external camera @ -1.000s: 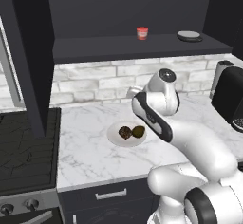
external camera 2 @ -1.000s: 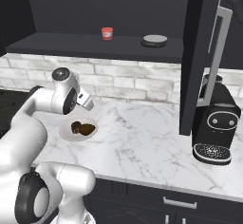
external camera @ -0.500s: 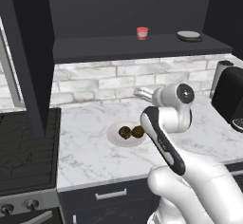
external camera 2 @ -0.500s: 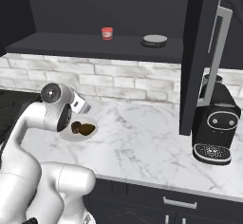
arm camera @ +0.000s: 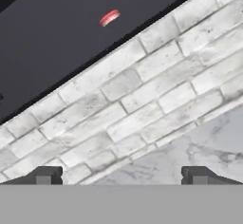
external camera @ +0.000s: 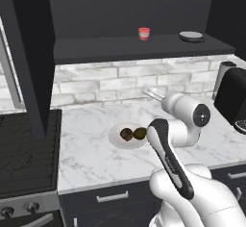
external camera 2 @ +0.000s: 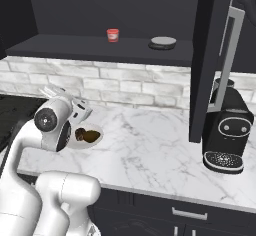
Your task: Pick the avocado and bread from the counter and place them on the plate. Then pick the jam from the cabinet and place it next to the plate. Lastly close the cabinet door.
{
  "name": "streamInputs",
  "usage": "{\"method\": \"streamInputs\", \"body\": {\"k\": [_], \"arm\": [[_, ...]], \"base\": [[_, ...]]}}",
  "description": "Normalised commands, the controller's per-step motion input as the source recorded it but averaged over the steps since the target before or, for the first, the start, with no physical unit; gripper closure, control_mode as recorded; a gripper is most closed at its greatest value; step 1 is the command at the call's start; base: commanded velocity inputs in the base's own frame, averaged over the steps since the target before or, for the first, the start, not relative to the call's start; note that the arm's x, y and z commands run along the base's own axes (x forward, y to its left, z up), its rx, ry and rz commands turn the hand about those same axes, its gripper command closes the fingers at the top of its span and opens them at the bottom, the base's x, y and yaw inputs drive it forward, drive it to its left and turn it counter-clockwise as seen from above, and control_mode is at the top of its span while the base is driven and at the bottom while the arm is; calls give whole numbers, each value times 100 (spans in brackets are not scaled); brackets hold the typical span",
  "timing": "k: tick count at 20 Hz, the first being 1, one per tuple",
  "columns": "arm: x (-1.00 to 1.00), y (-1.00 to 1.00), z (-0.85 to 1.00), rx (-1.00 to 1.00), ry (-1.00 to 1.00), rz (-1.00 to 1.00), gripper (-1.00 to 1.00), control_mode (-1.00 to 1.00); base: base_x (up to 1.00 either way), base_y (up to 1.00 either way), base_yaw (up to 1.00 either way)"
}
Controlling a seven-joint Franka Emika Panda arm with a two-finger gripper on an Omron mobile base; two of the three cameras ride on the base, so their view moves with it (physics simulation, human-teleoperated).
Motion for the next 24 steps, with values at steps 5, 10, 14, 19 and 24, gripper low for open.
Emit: {"method": "streamInputs", "body": {"k": [5,10,14,19,24], "arm": [[-19,2,67,-2,-11,-1,-100,-100],[-20,1,69,-4,-2,0,-100,-100],[-17,0,44,-2,3,-1,-100,-100],[1,0,0,0,1,0,-100,-100],[0,5,13,-8,0,0,-100,-100]], "base": [[0,0,0],[0,0,0],[0,0,0],[0,0,0],[0,0,0]]}}
